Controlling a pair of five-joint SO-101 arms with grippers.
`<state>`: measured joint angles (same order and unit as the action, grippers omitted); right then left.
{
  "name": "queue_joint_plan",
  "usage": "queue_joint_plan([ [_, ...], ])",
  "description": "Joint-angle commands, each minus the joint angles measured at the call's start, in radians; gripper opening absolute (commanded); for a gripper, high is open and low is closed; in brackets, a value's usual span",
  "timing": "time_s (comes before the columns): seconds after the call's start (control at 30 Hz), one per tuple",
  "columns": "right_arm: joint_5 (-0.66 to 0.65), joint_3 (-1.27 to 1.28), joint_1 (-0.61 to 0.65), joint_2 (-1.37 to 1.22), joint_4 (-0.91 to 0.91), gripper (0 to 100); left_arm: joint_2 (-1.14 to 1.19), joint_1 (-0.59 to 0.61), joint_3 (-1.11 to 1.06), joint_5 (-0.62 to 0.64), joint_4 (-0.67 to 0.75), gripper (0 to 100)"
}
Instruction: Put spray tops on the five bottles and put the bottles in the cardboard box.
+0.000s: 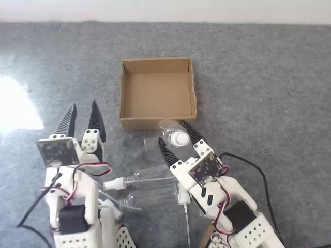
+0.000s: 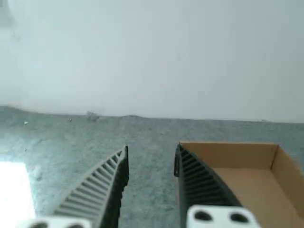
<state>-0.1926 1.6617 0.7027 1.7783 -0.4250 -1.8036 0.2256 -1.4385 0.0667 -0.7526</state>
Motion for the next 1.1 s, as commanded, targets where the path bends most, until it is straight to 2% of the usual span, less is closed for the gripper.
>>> queue_joint_plan([
  [0.0, -0.028, 0.021, -0.016, 0.024, -0.004, 11.0, -0.015, 0.028, -0.047, -0.008, -0.002, 15],
  [0.27, -0.028, 0.021, -0.016, 0.024, -0.016, 11.0, -0.015, 0.029, -0.151, -0.014, 0.002, 15],
  [0.57, -0.029, 0.020, -0.016, 0.024, -0.035, 11.0, -0.015, 0.026, -0.243, -0.068, 0.115, 15],
  [0.77, -0.081, -0.052, -0.028, 0.035, -0.153, 11.1, -0.015, 0.029, -0.246, -0.069, 0.101, 15],
  [0.9, -0.072, -0.144, -0.076, 0.031, -0.236, 11.1, -0.015, 0.029, -0.246, -0.069, 0.101, 15],
  [1.07, -0.031, -0.230, -0.108, 0.024, -0.255, 11.1, -0.015, 0.029, -0.246, -0.069, 0.101, 15],
])
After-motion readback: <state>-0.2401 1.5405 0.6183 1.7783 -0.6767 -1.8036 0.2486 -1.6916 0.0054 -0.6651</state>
